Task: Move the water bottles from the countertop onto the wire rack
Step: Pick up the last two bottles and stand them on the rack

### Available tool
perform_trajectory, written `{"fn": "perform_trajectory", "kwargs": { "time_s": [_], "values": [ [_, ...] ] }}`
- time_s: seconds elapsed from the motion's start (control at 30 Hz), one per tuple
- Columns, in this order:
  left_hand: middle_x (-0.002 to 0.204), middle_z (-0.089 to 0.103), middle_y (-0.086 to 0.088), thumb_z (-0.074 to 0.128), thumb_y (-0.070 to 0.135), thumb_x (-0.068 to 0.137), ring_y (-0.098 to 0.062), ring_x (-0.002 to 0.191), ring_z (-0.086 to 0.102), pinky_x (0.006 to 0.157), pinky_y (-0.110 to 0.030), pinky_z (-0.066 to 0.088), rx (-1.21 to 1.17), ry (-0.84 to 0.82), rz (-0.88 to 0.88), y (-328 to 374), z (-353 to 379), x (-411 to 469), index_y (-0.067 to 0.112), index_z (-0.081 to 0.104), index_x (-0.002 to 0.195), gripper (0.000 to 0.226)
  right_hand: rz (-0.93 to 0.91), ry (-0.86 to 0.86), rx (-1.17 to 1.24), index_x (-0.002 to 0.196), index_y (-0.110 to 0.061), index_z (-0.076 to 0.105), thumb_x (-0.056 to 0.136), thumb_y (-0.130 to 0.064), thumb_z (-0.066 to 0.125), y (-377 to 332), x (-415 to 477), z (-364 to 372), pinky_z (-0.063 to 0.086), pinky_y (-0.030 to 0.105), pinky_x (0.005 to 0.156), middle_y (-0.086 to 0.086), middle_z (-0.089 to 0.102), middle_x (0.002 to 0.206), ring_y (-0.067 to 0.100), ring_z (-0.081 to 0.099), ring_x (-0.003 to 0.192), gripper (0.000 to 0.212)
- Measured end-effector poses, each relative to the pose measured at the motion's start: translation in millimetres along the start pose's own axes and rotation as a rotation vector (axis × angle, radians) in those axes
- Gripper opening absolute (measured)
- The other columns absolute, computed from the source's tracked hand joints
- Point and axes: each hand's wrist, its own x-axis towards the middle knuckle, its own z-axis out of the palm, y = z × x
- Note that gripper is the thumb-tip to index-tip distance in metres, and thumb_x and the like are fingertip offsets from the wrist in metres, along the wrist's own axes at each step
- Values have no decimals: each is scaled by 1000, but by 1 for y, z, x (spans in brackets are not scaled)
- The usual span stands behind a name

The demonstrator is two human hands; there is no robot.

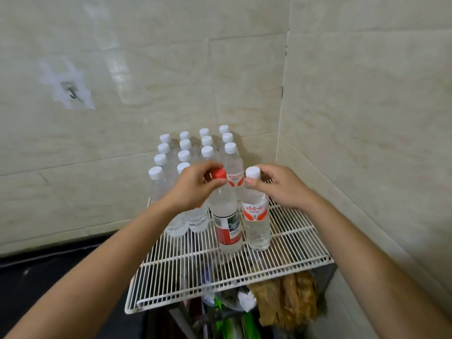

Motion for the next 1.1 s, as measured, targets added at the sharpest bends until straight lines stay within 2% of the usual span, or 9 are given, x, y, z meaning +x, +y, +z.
{"fn": "perform_trajectory", "kwargs": {
  "time_s": [0.1, 0.2, 0.3, 0.4, 0.53, 0.63, 0.83, 1.0, 1.1],
  "values": [
    [116, 70, -6, 73, 28, 92, -21, 97, 62, 84, -28, 46, 164, 40, 42, 6, 1, 14, 11, 63, 135, 47, 28, -23, -7, 118, -20, 72, 96, -43, 67, -6, 15, 0, 52, 48, 97, -1, 73, 113, 19, 67, 106, 32],
    [98, 74, -11, 71, 32, 92, -30, 94, 64, 83, -38, 50, 362, 40, 96, 6, 1, 31, 10, 75, 107, 27, 28, -28, -6, 114, -15, 71, 97, -35, 68, -10, 27, 6, 53, 44, 94, 4, 70, 112, 21, 66, 104, 26],
    [87, 72, -9, 70, 40, 90, -27, 86, 63, 77, -39, 52, 472, 80, 33, -4, 0, 43, 10, 74, 90, 30, 26, -16, 24, 125, -15, 67, 98, -30, 68, -8, 35, 10, 52, 41, 95, 5, 68, 120, 20, 65, 108, 31],
    [89, 71, -5, 73, 44, 88, -22, 85, 61, 77, -37, 51, 420, 115, 31, -20, -6, 44, 14, 75, 95, 31, 77, -7, 42, 145, -25, 52, 97, -33, 68, -3, 38, 5, 52, 46, 102, 3, 63, 138, 21, 63, 119, 51],
    [112, 72, -5, 73, 24, 91, -25, 102, 62, 89, -40, 49, 374, -52, 162, -28, -13, 42, 14, 68, 125, 36, 85, -16, -100, 144, -34, 51, 96, -40, 68, 7, 38, -4, 51, 37, 94, 1, 61, 140, 14, 62, 106, 52],
    [118, 72, -4, 72, 14, 91, -17, 96, 60, 86, -30, 45, 325, -107, 120, -30, -16, 47, 15, 64, 134, 44, 66, -33, -82, 147, -35, 50, 97, -36, 68, 7, 37, -5, 50, 36, 97, 0, 63, 140, 14, 61, 112, 53],
    [111, 74, -6, 77, 30, 88, -11, 86, 49, 78, -24, 34, 317, 39, 115, -25, -6, 49, 14, 70, 124, 40, 31, -48, -78, 148, -33, 50, 100, -30, 64, -3, 41, 5, 51, 48, 104, 7, 63, 139, 24, 62, 124, 50],
    [99, 74, -2, 81, 30, 84, -14, 86, 59, 73, -20, 38, 241, 99, 82, -27, -9, 52, 13, 74, 111, 33, -14, -35, -88, 148, -26, 51, 102, -23, 62, -10, 49, 13, 54, 44, 98, 10, 67, 127, 24, 66, 111, 48],
    [97, 74, 0, 81, 35, 83, -16, 88, 58, 74, -26, 40, 277, 119, 100, -32, -7, 50, 16, 74, 109, 33, -32, 8, -66, 148, -26, 50, 103, -21, 60, -9, 46, 27, 48, 31, 91, 2, 62, 128, 12, 61, 102, 46]
  ]
}}
